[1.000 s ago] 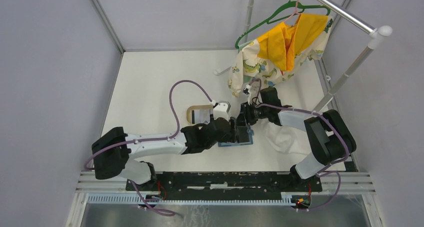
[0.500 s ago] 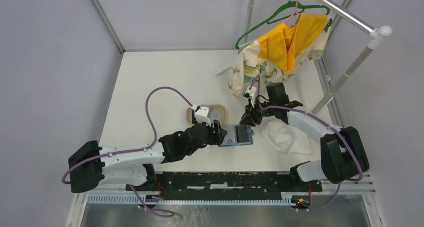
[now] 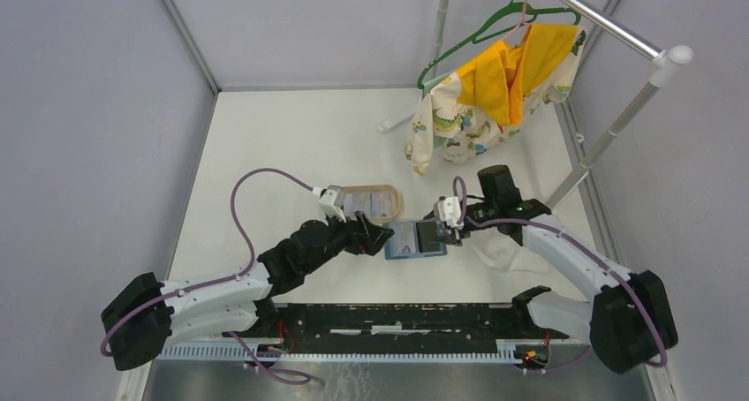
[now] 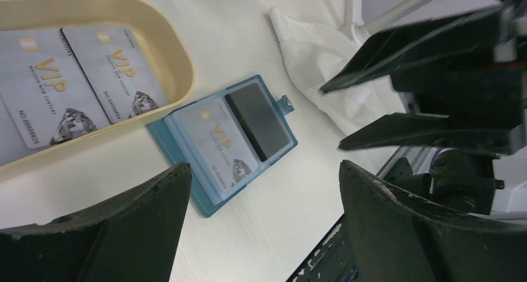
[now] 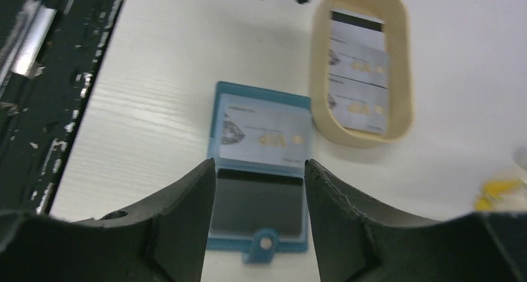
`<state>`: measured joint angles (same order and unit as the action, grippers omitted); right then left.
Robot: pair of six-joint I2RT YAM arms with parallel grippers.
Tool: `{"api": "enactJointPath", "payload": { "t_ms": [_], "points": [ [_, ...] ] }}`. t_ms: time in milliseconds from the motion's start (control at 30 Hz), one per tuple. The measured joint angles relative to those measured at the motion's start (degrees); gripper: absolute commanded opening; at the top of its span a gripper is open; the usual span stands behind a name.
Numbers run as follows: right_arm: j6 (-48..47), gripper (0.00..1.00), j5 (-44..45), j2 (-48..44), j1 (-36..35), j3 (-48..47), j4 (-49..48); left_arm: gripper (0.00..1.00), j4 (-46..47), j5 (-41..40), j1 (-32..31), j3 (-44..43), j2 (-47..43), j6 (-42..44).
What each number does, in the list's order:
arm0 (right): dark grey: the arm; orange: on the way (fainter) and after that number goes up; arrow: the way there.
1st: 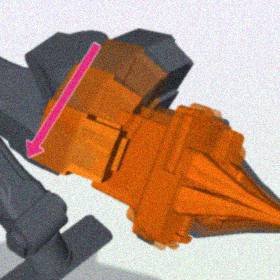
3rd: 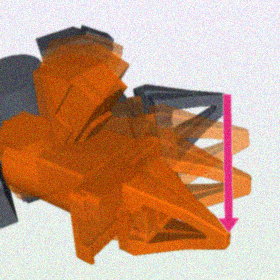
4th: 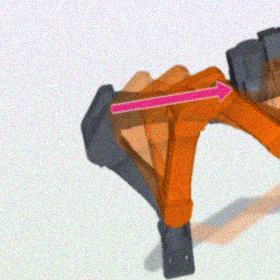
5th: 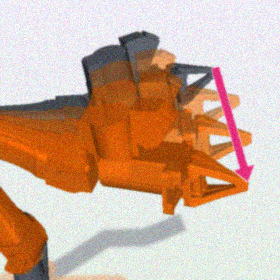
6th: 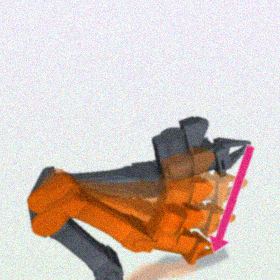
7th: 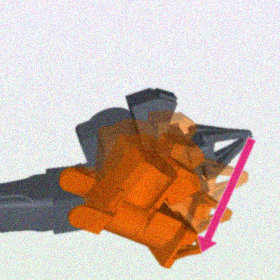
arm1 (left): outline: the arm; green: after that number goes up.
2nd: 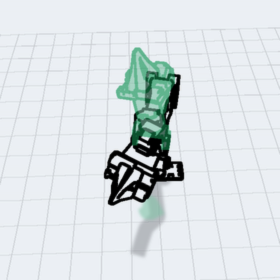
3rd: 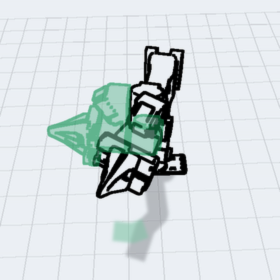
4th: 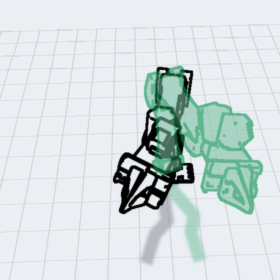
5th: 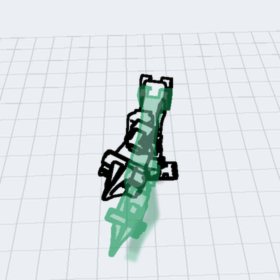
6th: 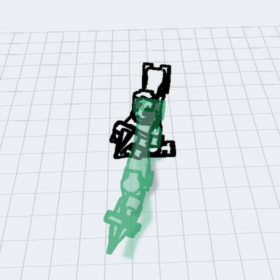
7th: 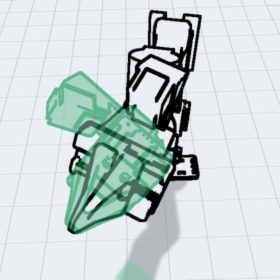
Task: Put the credit cards into the card holder
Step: Turn over the card slot in the card holder.
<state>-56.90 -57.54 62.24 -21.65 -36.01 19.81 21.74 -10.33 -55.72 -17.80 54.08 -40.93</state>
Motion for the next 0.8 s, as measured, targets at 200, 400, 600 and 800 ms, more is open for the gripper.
{"api": "enactJointPath", "payload": {
  "t_ms": [200, 400, 600, 800],
  "points": [
    [-3.2, 0.3, 4.3, 6.5, -9.3, 0.7, -2.3, 0.78, 2.9, 1.1, 0.1, 0.0, 2.5, -2.2],
    [1.7, 0.19, 12.4, 9.0, -9.9, 3.3, -8.7, 0.55, 5.3, 2.1, 0.8, 0.0, 8.3, -4.1],
    [5.2, 0.16, 18.5, 14.8, -11.4, 3.2, -10.6, 0.37, 5.6, 1.8, 1.0, -0.1, 13.6, -4.8],
    [7.0, 0.15, 22.1, 16.8, -13.6, 2.4, -11.2, 0.32, 1.7, -0.1, 1.0, -2.4, 16.7, -4.8]
  ]
}}
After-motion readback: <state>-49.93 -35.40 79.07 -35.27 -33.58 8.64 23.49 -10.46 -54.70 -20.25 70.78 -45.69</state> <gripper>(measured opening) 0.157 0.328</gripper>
